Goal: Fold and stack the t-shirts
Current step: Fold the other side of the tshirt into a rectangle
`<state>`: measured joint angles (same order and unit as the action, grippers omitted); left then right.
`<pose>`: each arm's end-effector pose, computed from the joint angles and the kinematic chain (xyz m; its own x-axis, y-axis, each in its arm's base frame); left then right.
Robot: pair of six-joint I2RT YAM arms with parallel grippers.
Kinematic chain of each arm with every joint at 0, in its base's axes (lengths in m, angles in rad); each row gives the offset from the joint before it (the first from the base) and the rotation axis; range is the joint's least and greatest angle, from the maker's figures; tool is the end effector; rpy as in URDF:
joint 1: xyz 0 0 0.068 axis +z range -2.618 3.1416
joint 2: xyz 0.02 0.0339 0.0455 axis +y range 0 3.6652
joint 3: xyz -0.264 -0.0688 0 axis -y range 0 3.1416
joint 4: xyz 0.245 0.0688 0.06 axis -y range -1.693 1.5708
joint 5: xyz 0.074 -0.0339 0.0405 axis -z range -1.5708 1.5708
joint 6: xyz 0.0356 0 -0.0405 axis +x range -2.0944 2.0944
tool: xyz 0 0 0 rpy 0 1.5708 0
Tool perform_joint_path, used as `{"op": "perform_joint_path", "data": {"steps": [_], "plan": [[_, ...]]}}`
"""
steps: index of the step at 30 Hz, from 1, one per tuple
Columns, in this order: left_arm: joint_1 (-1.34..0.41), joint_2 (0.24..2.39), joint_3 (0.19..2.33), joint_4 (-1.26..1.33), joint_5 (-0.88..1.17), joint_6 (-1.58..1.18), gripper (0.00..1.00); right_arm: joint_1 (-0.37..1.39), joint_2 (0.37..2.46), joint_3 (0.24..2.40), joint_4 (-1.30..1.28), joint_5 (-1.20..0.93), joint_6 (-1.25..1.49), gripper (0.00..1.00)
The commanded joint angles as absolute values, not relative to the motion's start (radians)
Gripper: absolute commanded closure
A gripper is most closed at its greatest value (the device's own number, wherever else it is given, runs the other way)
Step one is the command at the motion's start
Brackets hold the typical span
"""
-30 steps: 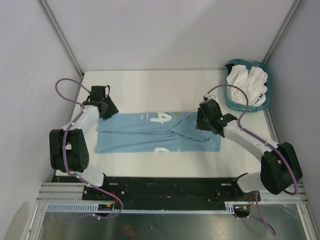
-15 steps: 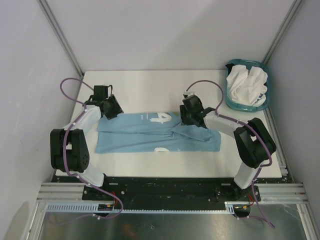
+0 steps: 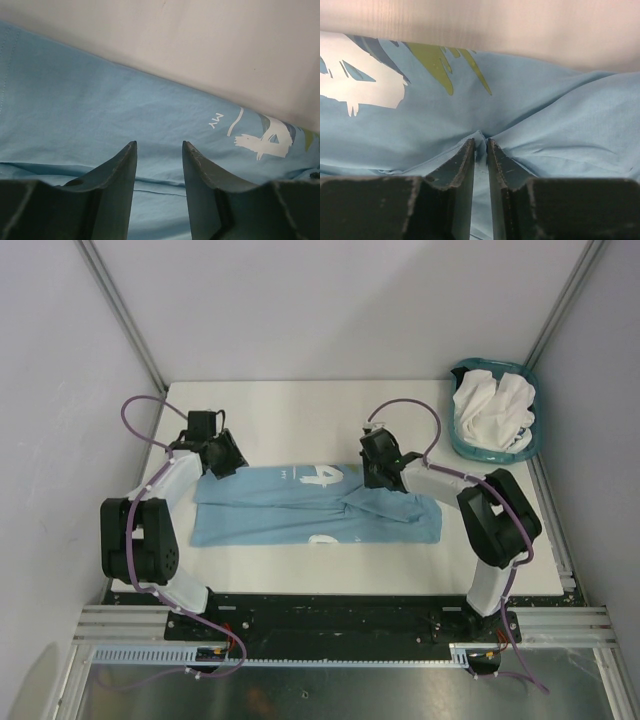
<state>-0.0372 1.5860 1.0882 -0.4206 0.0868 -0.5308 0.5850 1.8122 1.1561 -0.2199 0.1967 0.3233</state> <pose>0.3340 -0.0155 0.2262 -0.7302 -0.4775 -0.4887 -0.3247 0.8718 -0.3667 0.3236 0.2060 0.1843 -0.7462 -0.1205 -0.6548 -0.2111 0.9756 0.0610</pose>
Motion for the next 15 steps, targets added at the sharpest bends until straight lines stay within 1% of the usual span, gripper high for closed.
{"op": "perform_joint_path", "data": {"steps": [1,4,6,15], "plan": [[-0.044,1.585,1.097,-0.392,0.102,-0.509,0.54,0.605,1.796,1.2,-0.243,0.237,0.329,0.85],[-0.044,1.585,1.096,-0.391,0.1,-0.509,0.54,0.621,1.775,1.2,-0.276,0.256,0.342,0.95],[-0.044,1.583,1.095,-0.391,0.1,-0.508,0.55,0.63,1.758,1.2,-0.306,0.261,0.362,0.98],[-0.044,1.577,1.086,-0.39,0.108,-0.504,0.55,0.746,1.733,1.197,-0.45,0.302,0.476,1.0]]}}
